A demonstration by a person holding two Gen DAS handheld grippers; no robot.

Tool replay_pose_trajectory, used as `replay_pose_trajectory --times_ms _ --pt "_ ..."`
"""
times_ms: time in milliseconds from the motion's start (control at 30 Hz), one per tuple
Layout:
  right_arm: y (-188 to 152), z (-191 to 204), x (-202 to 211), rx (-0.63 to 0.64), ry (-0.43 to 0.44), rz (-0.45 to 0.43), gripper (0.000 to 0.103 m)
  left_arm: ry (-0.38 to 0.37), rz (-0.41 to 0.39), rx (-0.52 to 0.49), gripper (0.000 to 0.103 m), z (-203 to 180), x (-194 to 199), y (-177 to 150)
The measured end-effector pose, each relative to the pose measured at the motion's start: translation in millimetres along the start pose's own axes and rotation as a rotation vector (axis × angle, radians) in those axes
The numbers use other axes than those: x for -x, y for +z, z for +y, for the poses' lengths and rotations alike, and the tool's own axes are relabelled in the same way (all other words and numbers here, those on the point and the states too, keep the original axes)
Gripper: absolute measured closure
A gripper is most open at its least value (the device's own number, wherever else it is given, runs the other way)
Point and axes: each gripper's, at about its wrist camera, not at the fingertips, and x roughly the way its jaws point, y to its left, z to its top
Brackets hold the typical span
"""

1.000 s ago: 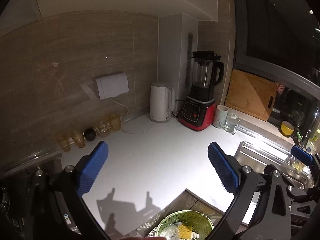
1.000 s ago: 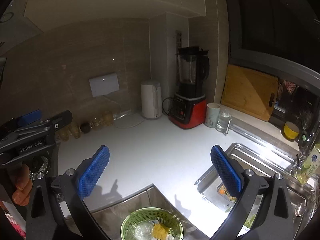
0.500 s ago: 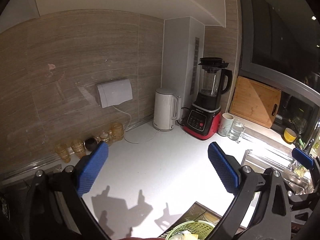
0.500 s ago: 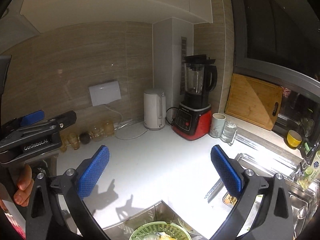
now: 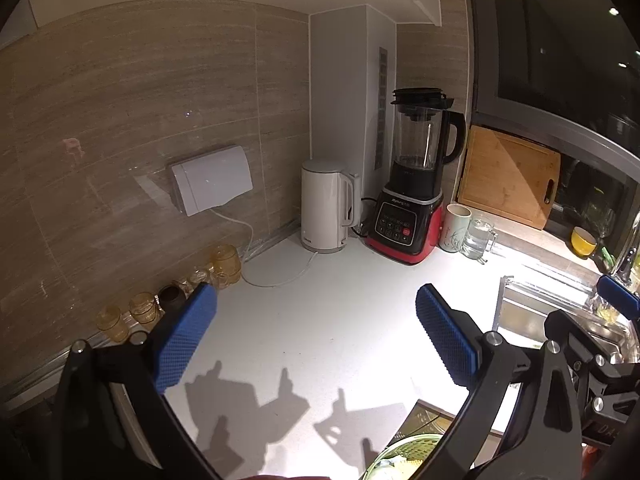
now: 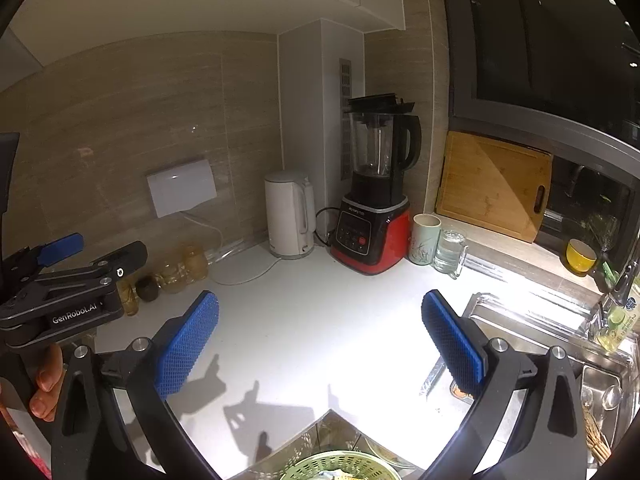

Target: Collect trash

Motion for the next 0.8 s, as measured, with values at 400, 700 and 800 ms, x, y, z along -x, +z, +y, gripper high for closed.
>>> replay_pose_trajectory --times_ms 400,700,800 --pt "4.5 3.7 -10.9 -0.002 -0.025 0.013 0.002 -0.031 0.012 -0.006 0.008 3.4 -10.2 0.3" --pt "2.5 1.4 -12.0 -0.008 -0.033 0.017 0.002 -0.042 0.023 -0.010 0.008 5.0 -16.4 0.2" --pt "1.7 -0.1 -12.6 -0.008 -0.033 0.021 0.002 -0.045 0.025 -0.014 0.008 4.2 -16.5 -0.4"
